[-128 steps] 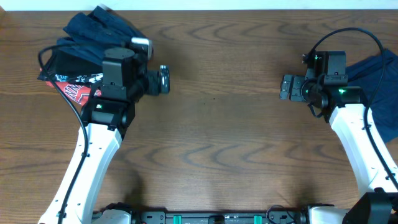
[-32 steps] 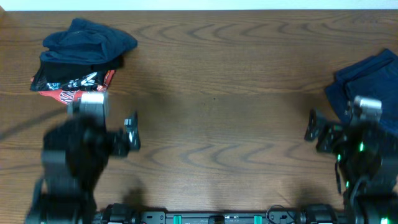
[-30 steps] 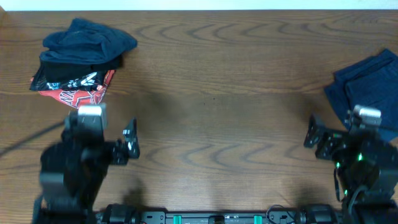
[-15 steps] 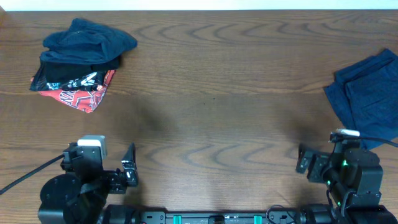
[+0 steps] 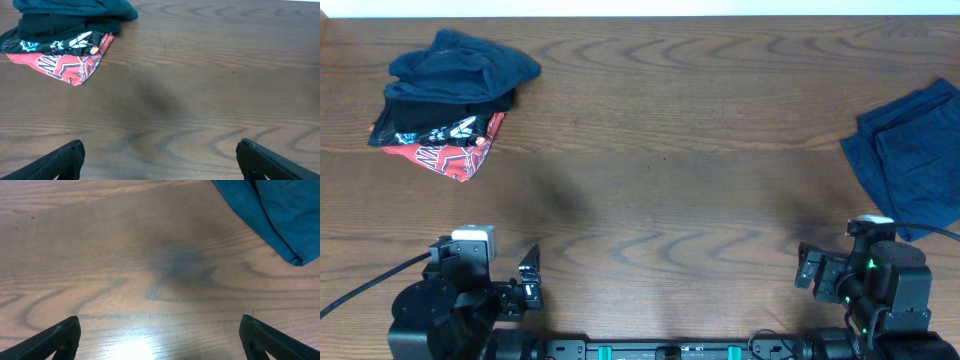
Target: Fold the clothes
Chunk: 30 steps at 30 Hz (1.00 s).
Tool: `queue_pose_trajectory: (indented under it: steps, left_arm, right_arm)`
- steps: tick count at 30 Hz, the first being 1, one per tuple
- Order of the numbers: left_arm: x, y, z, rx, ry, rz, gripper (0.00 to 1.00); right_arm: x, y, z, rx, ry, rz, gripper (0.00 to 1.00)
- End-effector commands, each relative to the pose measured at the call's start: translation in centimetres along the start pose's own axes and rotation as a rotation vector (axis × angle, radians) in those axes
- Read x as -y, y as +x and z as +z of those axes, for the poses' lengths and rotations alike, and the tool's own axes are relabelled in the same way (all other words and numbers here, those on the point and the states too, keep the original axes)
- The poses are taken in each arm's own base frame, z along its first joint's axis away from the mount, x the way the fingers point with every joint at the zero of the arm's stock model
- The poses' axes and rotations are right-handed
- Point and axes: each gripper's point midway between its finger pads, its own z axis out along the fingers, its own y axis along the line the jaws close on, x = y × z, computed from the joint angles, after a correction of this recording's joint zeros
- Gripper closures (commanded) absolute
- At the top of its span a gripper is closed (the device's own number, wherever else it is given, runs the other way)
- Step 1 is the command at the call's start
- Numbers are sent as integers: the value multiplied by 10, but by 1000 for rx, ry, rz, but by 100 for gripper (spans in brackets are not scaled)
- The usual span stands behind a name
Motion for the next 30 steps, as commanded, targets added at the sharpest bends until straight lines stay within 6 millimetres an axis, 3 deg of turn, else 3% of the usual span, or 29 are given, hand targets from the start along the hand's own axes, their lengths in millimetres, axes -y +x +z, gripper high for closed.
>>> queue_pose_trajectory:
  steps: [1, 9, 20, 30]
  left_arm:
    - [-1, 2, 2, -10, -5, -7, 2]
    - [-1, 2, 2, -10, -5, -7, 2]
    - [-1, 2, 2, -10, -5, -7, 2]
    - [-1, 2, 2, -10, -5, -7, 2]
  right_arm:
    - [2, -4, -3, 43, 6, 4, 1]
    - [-6, -38, -2, 346, -33, -120, 1]
    - [-15, -62, 28, 742, -98, -111, 1]
    - [-14, -50, 65, 771, -90, -128, 1]
